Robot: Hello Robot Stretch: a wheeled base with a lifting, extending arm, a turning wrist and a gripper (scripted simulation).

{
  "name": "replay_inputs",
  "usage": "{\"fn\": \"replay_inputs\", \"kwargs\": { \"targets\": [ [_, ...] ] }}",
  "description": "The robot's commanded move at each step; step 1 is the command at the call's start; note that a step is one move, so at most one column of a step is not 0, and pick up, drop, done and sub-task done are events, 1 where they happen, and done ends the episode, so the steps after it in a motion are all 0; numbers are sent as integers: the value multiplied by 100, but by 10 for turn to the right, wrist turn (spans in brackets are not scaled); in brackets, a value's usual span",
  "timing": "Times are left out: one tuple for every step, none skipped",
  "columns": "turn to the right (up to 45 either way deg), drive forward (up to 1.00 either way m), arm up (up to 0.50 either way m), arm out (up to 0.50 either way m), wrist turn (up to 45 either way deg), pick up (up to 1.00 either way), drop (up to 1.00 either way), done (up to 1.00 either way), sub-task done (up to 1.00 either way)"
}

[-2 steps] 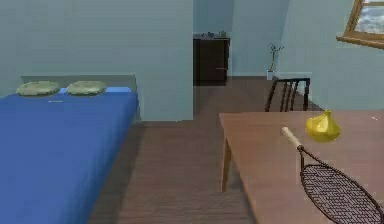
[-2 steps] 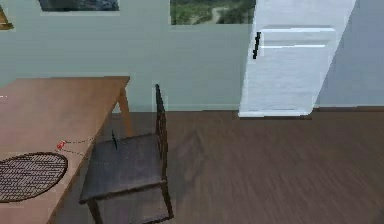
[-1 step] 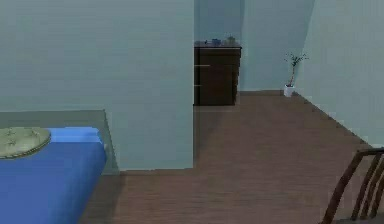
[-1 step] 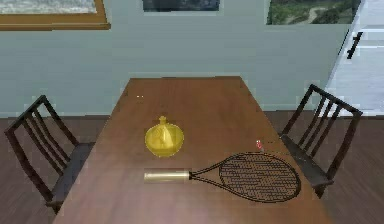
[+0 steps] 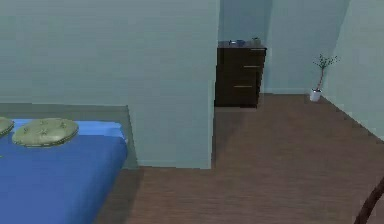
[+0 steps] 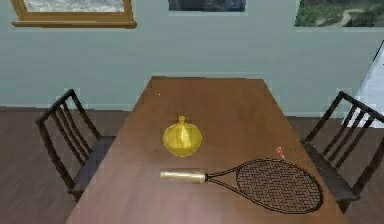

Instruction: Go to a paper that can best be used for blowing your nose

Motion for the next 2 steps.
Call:
{"fn": "replay_inputs", "kwargs": {
  "targets": [
    [0,50,0,0,0,0,0,0,0],
    [210,0,0,0,0,0,0,0,0]
  ]
}}
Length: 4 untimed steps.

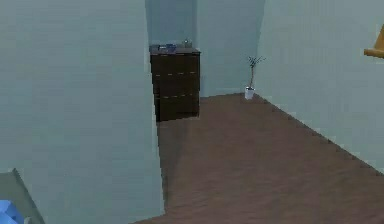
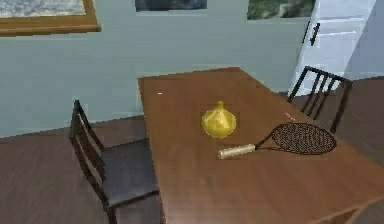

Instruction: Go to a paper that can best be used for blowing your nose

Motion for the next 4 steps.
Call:
{"fn": "replay_inputs", "kwargs": {
  "targets": [
    [0,100,0,0,0,0,0,0,0],
    [330,0,0,0,0,0,0,0,0],
    [0,5,0,0,0,0,0,0,0],
    [-420,0,0,0,0,0,0,0,0]
  ]
}}
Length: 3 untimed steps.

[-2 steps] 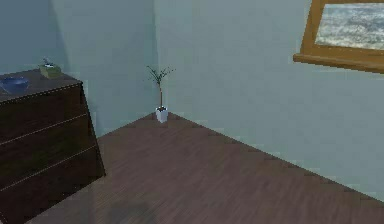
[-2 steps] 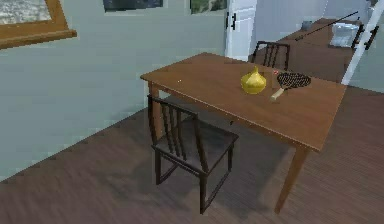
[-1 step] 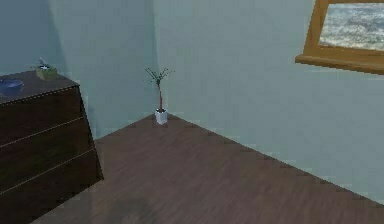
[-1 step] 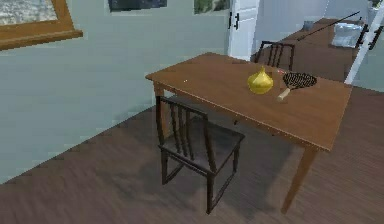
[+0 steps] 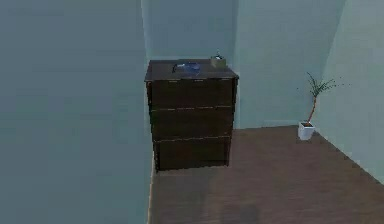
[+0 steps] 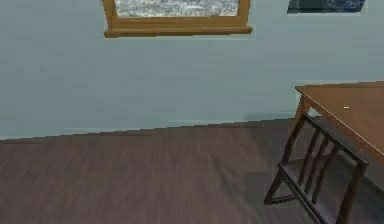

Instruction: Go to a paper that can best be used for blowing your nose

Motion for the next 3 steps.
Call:
{"fn": "replay_inputs", "kwargs": {
  "targets": [
    [0,95,0,0,0,0,0,0,0],
    [120,0,0,0,0,0,0,0,0],
    [0,0,0,0,0,0,0,100,0]
  ]
}}
